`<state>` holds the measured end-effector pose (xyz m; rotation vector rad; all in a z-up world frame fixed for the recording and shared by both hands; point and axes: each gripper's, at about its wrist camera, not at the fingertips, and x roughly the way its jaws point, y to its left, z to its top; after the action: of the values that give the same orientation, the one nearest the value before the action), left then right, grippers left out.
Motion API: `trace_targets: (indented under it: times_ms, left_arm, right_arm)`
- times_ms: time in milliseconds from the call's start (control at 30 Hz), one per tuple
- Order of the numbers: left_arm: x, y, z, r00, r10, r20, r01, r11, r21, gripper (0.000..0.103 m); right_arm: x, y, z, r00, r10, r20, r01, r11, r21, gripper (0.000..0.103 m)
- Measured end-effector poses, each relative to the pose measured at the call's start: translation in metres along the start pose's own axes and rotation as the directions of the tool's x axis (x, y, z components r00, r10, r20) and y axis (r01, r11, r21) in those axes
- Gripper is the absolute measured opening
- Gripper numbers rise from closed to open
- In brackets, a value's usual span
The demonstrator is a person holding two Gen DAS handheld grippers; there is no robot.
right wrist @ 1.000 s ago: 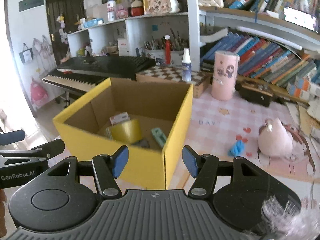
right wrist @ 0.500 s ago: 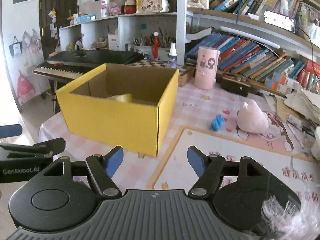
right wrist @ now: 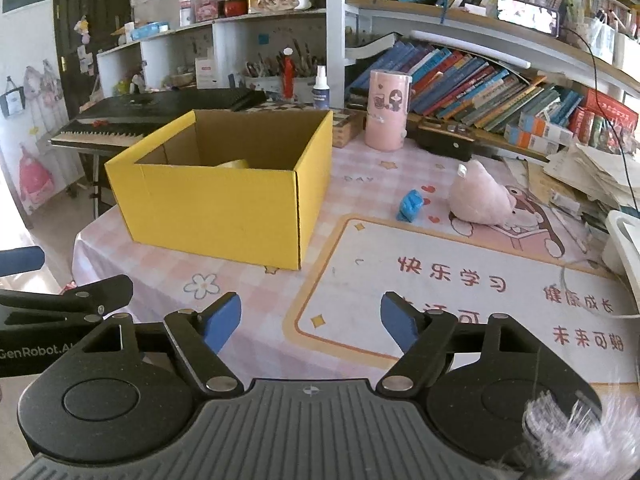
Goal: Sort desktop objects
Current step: 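Withdraw both open tools from the box back over the table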
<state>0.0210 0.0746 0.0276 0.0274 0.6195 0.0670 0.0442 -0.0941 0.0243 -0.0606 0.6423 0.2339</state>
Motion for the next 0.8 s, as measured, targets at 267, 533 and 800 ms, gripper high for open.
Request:
trace_targets:
  times_ms: [267, 533, 800]
  left_arm:
    - [0.000, -0.008, -0.006, 0.999, -0.039, -0.022, 0.039, 0.999, 0.019, 0.100]
    - [0.004, -0.024, -0.004, 0.994, -0.106, -0.029, 0.108, 0.992, 0.058, 0.100]
    - [0.014, -0.044, 0.001, 0.985, -0.170, -0.034, 0.173, 0.979, 0.108, 0.100]
  right_arm:
    - [-0.008, -0.005, -0.011, 0.999, -0.034, -0.023, 0.035, 0.999, 0.024, 0.077]
    - [-0.017, -0.017, -0.019, 0.994, -0.096, -0.043, 0.098, 0.993, 0.062, 0.078]
    - [-0.022, -0.037, -0.024, 0.985, -0.163, -0.056, 0.168, 0.980, 0.110, 0.078]
